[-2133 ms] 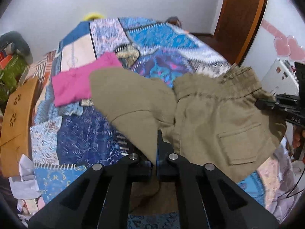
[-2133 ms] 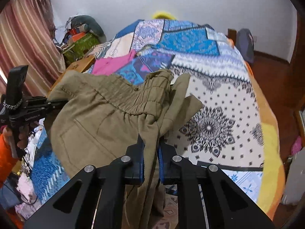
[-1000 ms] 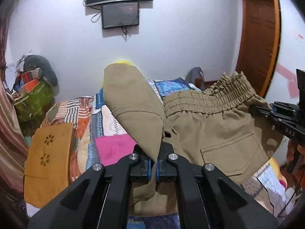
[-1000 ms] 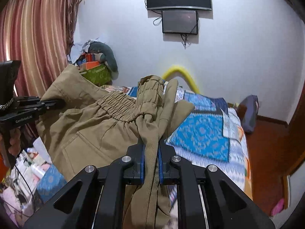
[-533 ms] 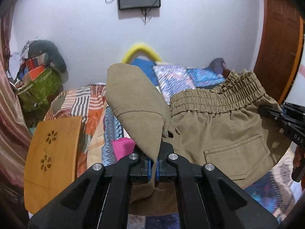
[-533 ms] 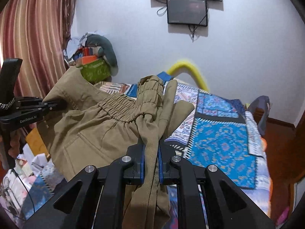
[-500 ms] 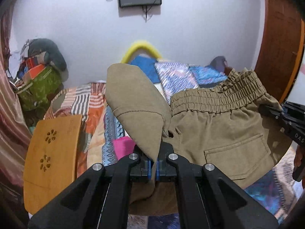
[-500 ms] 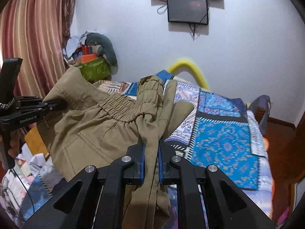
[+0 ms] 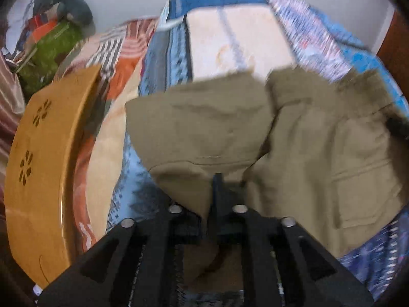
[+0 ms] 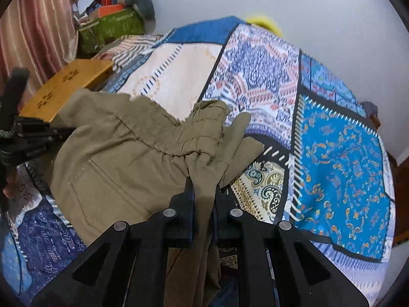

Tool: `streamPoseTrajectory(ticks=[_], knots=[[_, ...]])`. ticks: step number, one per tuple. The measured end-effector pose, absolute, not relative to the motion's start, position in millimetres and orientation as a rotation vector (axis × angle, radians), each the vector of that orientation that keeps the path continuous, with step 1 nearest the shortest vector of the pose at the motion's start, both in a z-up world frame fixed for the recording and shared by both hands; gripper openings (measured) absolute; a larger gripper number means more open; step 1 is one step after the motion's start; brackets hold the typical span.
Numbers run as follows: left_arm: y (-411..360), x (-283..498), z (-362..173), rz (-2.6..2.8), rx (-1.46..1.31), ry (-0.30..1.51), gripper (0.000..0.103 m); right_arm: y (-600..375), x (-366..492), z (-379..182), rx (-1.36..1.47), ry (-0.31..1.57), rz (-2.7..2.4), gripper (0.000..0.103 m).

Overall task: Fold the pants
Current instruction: 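Lay the folded pants down and open both grippers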

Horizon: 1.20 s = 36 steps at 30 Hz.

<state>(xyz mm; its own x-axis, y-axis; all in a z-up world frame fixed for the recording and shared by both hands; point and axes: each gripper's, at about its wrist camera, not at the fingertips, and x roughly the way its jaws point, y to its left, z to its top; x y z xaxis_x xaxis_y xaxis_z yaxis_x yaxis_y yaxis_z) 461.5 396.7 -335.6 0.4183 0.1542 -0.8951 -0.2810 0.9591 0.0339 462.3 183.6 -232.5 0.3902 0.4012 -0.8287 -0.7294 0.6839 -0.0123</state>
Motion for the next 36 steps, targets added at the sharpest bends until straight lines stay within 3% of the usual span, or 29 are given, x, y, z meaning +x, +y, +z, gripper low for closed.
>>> streamPoseTrajectory(ticks=[6, 10, 12, 21, 25, 27, 36], knots=[[416, 446, -332, 0.340, -0.179, 1.126, 0.023, 169, 463, -240, -0.386, 0.967, 0.732, 0.016], [409, 430, -317, 0.343, -0.150, 1.141, 0.023, 152, 458, -229, -0.359, 0.966, 0.726, 0.028], [399, 418, -299, 0.334, -0.111, 1.132, 0.023, 144, 454, -217, -0.350, 0.946, 0.730, 0.029], [332, 349, -159, 0.268, -0.044, 0.898, 0.023, 100, 381, -103, -0.263, 0.729, 0.786, 0.029], [297, 304, -96, 0.224, -0.039, 0.759, 0.023, 74, 328, -43, -0.215, 0.579, 0.812, 0.039], [281, 278, -67, 0.205, -0.041, 0.696, 0.023, 58, 299, -18, -0.189, 0.509, 0.825, 0.039], [193, 146, 21, 0.152, 0.002, 0.424, 0.023, 2, 173, 53, -0.087, 0.251, 0.917, 0.039]])
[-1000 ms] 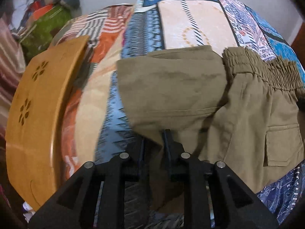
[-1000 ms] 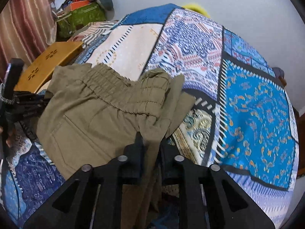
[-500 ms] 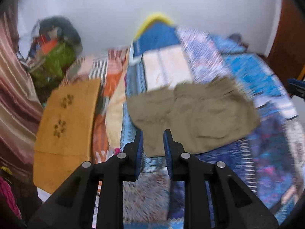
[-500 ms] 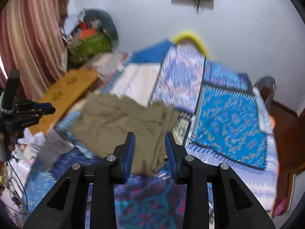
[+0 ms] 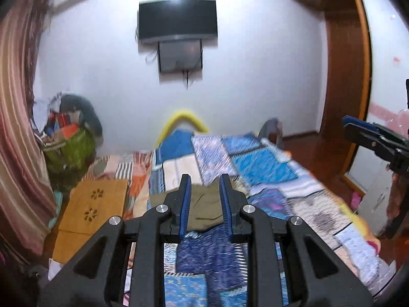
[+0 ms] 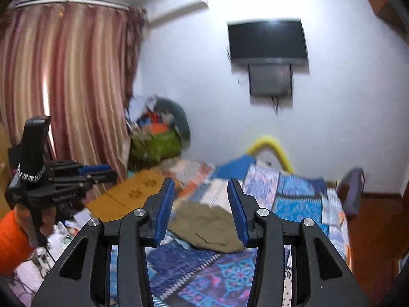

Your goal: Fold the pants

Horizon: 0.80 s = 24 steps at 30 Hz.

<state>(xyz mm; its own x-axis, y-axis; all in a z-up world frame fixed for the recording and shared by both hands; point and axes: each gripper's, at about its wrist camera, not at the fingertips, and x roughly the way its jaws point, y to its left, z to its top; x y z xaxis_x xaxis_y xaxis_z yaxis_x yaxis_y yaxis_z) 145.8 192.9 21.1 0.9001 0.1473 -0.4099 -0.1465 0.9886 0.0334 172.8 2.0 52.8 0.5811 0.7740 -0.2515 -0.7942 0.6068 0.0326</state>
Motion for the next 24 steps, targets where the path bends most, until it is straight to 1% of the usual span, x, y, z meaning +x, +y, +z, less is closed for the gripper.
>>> streamPoseTrajectory(ticks=[7, 10, 12, 13, 14, 15, 16, 17, 18, 20, 23, 24], knots=[[152, 69, 42, 0.170, -0.006, 0.278, 0.025, -17, 108, 64, -0.040, 0.126, 0.902, 0.039], [141, 46, 44, 0.172, -0.003, 0.226, 0.038, -17, 97, 61, -0.045, 0.104, 0.891, 0.040], [133, 35, 43, 0.178, 0.005, 0.192, 0.050, -17, 91, 60, -0.050, 0.086, 0.888, 0.047], [130, 31, 43, 0.180, 0.009, 0.181, 0.054, -17, 87, 59, -0.050, 0.077, 0.886, 0.054], [127, 26, 43, 0.174, 0.012, 0.170, 0.060, -19, 82, 61, -0.045, 0.069, 0.884, 0.059], [125, 23, 43, 0.173, 0.013, 0.164, 0.067, -20, 80, 62, -0.037, 0.061, 0.881, 0.061], [124, 19, 43, 0.175, 0.013, 0.157, 0.072, -20, 78, 62, -0.030, 0.054, 0.880, 0.065], [123, 17, 43, 0.177, 0.013, 0.149, 0.082, -22, 75, 63, -0.022, 0.046, 0.877, 0.072], [122, 13, 42, 0.180, 0.014, 0.144, 0.089, -23, 73, 63, -0.011, 0.034, 0.872, 0.076], [121, 10, 41, 0.187, 0.018, 0.137, 0.094, -24, 67, 62, -0.006, 0.011, 0.843, 0.092], [116, 4, 41, 0.188, 0.018, 0.133, 0.099, -21, 66, 62, -0.017, -0.007, 0.788, 0.101], [115, 2, 40, 0.186, 0.014, 0.133, 0.101, -20, 66, 62, -0.016, -0.005, 0.776, 0.101]])
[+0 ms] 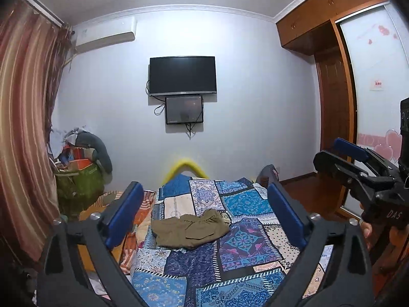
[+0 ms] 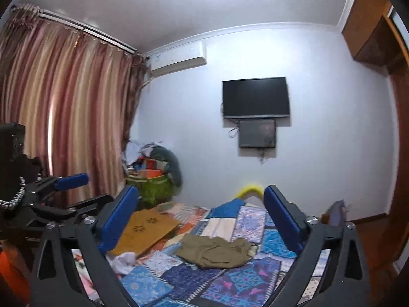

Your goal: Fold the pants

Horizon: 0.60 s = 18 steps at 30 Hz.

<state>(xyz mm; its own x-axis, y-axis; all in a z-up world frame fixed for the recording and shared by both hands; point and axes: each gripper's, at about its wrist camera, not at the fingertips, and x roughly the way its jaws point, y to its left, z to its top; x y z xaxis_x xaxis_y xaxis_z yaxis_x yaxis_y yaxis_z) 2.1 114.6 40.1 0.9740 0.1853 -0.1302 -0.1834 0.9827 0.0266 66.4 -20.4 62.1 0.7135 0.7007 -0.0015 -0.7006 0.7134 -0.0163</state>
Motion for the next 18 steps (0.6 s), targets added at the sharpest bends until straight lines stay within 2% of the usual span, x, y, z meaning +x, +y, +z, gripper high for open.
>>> streamPoseTrajectory(ticks=[18], knots=[[117, 6, 26, 0.182, -0.032, 0.165, 0.103, -25, 59, 40, -0.066, 0.046, 0.738, 0.102]])
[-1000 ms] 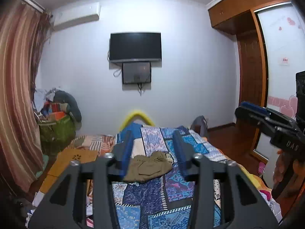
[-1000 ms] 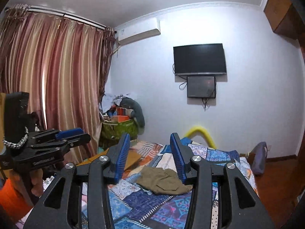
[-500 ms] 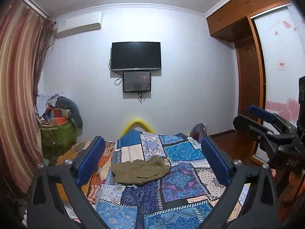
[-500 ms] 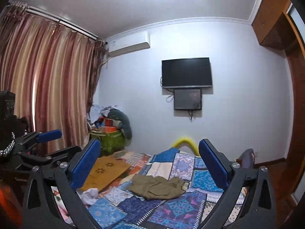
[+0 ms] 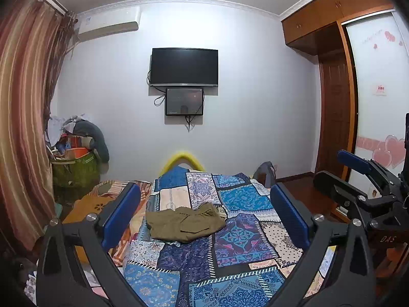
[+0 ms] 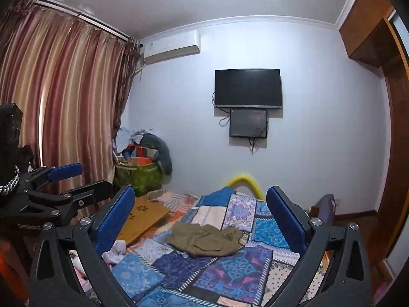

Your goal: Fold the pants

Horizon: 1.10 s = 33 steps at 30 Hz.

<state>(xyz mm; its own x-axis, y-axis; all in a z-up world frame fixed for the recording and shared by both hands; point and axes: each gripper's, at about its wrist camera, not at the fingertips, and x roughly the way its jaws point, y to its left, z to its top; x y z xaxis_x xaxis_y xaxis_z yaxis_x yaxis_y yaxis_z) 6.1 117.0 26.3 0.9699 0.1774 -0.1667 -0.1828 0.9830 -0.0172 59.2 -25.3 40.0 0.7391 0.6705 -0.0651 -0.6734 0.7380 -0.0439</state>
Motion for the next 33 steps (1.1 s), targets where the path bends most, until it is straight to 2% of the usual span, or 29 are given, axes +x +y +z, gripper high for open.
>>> streamPoseTrajectory(ticks=[33], knots=[[114, 15, 27, 0.154, -0.026, 0.181, 0.103, -37, 57, 45, -0.037, 0.086, 0.731, 0.103]])
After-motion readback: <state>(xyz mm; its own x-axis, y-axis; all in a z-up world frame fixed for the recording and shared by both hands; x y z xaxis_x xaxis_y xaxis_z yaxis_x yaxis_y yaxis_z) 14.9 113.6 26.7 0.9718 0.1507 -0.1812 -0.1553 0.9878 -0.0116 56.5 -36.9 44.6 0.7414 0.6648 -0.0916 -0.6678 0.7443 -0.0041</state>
